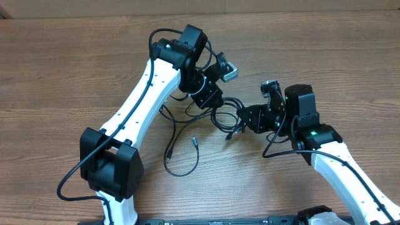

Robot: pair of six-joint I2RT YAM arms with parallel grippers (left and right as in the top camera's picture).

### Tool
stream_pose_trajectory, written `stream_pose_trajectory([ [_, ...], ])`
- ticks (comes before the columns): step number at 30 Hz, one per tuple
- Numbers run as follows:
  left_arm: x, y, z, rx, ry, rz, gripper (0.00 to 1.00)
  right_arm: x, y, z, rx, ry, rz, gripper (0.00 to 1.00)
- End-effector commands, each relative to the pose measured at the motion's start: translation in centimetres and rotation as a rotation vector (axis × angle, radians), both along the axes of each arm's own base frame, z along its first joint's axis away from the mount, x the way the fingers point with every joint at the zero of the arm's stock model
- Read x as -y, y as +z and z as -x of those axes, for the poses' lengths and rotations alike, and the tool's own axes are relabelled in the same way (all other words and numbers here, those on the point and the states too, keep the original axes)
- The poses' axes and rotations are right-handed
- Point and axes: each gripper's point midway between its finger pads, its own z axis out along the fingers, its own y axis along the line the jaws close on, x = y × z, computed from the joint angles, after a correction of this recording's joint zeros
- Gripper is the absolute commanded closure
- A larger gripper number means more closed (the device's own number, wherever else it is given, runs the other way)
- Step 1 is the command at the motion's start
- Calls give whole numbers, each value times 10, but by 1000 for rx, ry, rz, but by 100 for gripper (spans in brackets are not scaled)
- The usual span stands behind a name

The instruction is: Untangle cables

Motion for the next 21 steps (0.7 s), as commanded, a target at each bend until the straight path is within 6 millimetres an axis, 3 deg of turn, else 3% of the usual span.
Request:
stream_pose_trajectory([
  [1,6,25,1,55,-31,68,96,-9,9,6,2,52,-39,87],
  [9,7,25,1,55,-30,69,95,-6,1,13,-46,46,-22,96],
  [11,7,25,1,55,-30,69,79,-6,1,13,-48,46,-22,96],
  [13,6,24,1,55,-30,68,53,-6,2,12,-39,47,-24,96],
  [14,6,24,1,54,-30,68,49,-7,4,11,-32,49,-29,96],
  [21,3,21,-3,69,-22,41,46,-17,17,10,10,98,-86,96],
])
